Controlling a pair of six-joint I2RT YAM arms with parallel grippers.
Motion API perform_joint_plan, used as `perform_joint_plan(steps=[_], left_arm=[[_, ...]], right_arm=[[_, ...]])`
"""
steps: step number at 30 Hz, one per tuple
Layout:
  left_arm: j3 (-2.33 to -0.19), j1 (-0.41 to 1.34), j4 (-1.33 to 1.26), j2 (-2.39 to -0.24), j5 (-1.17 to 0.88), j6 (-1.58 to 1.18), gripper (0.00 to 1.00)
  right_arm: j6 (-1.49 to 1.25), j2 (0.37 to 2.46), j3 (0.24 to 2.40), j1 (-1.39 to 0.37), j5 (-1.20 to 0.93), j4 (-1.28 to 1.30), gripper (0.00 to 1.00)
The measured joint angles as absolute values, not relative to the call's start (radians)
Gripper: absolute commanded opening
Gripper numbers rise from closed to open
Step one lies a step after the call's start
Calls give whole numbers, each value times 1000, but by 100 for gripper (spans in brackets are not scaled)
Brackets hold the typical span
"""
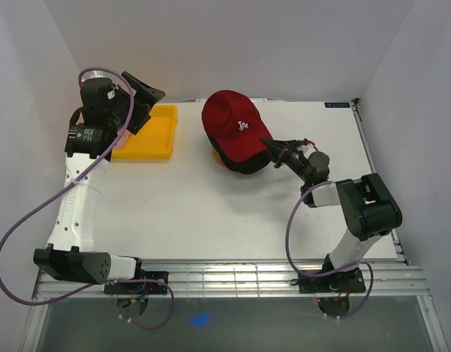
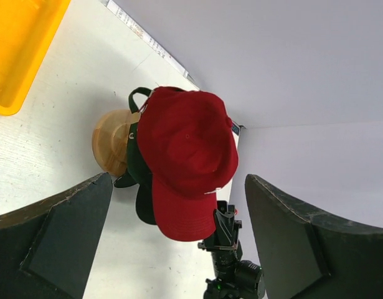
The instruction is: Stack the hats
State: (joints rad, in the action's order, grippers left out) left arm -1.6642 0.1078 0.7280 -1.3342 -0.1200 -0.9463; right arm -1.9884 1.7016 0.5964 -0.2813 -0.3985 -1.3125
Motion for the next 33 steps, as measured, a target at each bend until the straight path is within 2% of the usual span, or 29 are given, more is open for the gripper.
perform_joint_plan(steps=[33], left_arm=[[-1624, 89, 730, -1335, -101, -901, 98]], right_arm=[[-2006, 1842, 437, -235, -460, -1497, 8]])
